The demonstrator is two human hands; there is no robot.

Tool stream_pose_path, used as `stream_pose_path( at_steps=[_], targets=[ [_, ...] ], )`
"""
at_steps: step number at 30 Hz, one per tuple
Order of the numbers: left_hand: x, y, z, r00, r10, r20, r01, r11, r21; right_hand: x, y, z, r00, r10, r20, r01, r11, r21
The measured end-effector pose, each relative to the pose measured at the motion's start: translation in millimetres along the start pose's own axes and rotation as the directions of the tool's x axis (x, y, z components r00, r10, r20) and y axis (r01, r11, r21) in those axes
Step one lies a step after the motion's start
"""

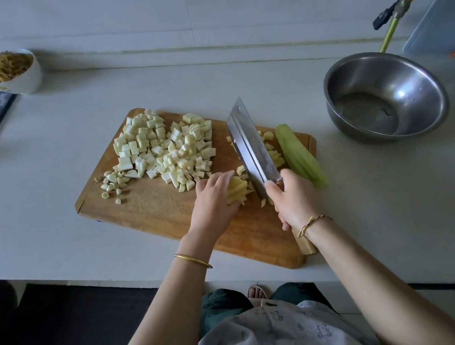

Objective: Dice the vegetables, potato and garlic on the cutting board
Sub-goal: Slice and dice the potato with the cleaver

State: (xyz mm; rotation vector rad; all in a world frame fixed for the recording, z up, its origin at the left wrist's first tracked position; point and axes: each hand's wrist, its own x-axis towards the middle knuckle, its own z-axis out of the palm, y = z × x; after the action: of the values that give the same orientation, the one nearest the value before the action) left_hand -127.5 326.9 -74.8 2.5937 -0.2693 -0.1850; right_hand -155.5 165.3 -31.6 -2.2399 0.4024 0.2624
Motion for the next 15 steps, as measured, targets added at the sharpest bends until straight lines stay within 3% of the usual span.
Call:
stream_pose_path(
  at_steps=[7,15],
  targets=[
    [-7.8,-5.2,2.5,0.998,-0.004,-0.064,-0.001,0.997,-0.081,-12.7,-7.4,11.5,0.999,-0.046,0.0,0.046,0.995,-0.089],
    [-10.7,-5.9,17.5,0.988,0.031,-0.148,-0.038,0.998,-0.041,-19.7,-13.5,3.3,0.994,-0.096,-0.049,0.09,0.989,-0.119]
  ],
)
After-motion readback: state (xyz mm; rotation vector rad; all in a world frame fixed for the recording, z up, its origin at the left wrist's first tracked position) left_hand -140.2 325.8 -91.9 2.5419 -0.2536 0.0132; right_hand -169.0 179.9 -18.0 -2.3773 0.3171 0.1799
